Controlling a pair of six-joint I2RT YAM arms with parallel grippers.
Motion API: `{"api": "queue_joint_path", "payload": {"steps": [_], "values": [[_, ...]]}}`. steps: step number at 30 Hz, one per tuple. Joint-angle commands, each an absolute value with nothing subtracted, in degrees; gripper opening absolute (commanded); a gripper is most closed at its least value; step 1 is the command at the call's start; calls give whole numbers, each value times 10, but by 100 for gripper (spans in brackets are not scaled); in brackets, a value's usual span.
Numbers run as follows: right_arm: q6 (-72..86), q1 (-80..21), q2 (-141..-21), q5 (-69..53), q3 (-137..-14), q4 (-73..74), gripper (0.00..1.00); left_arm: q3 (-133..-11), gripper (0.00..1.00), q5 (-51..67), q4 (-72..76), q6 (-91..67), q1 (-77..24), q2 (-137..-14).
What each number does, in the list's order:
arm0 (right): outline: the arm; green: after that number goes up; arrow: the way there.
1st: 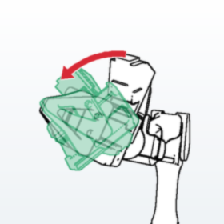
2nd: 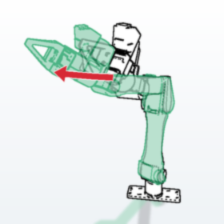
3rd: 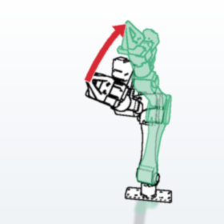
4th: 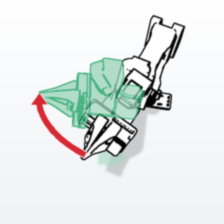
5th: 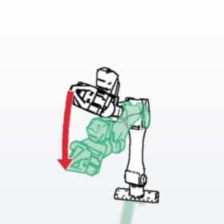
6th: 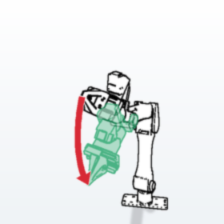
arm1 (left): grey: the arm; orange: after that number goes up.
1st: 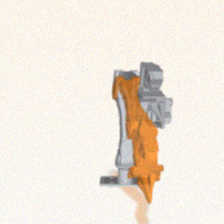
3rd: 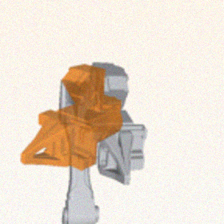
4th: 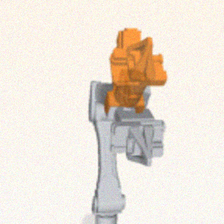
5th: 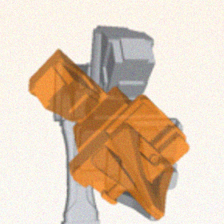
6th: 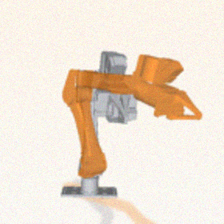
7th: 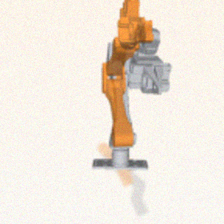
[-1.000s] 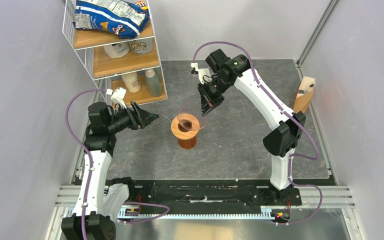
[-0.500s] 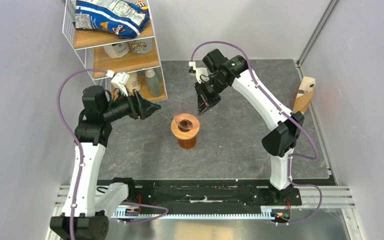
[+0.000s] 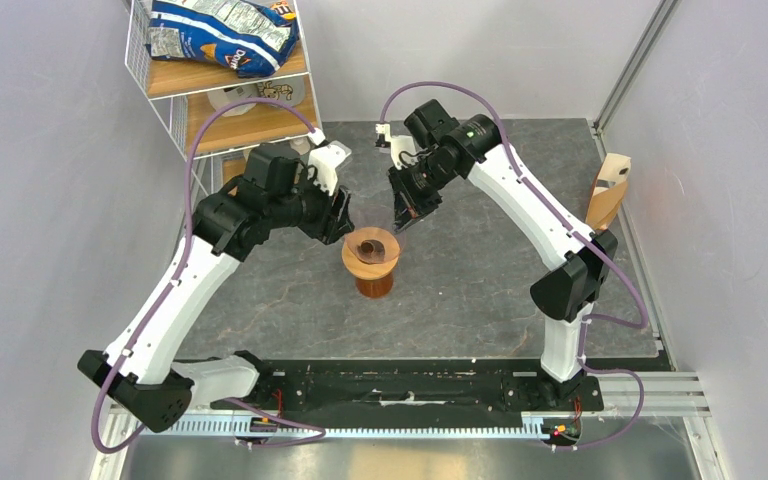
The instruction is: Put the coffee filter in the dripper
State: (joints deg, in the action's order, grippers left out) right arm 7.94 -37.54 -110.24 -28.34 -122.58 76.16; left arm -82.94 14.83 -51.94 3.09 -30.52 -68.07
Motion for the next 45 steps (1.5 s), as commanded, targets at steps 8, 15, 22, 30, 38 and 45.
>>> {"api": "queue_joint_path", "payload": {"steps": [8, 15, 22, 30, 38, 45], "values": [[86, -389, -1061, -282, -1224, 737, 0, -877, 43, 114, -537, 60, -323, -719], [88, -393, -1052, -269, -1223, 733, 0, -881, 34, 139, -539, 34, -323, -743], [93, -394, -1044, -268, -1216, 729, 0, -877, 20, 149, -540, 16, -322, -754], [68, -385, -1027, -248, -1238, 736, 48, -875, 2, 178, -540, -35, -295, -757], [55, -293, -978, -311, -1194, 707, 85, -865, 2, 244, -548, -77, -244, -789], [57, -265, -896, -296, -1100, 613, 97, -856, 2, 271, -521, -93, -226, -805]]}}
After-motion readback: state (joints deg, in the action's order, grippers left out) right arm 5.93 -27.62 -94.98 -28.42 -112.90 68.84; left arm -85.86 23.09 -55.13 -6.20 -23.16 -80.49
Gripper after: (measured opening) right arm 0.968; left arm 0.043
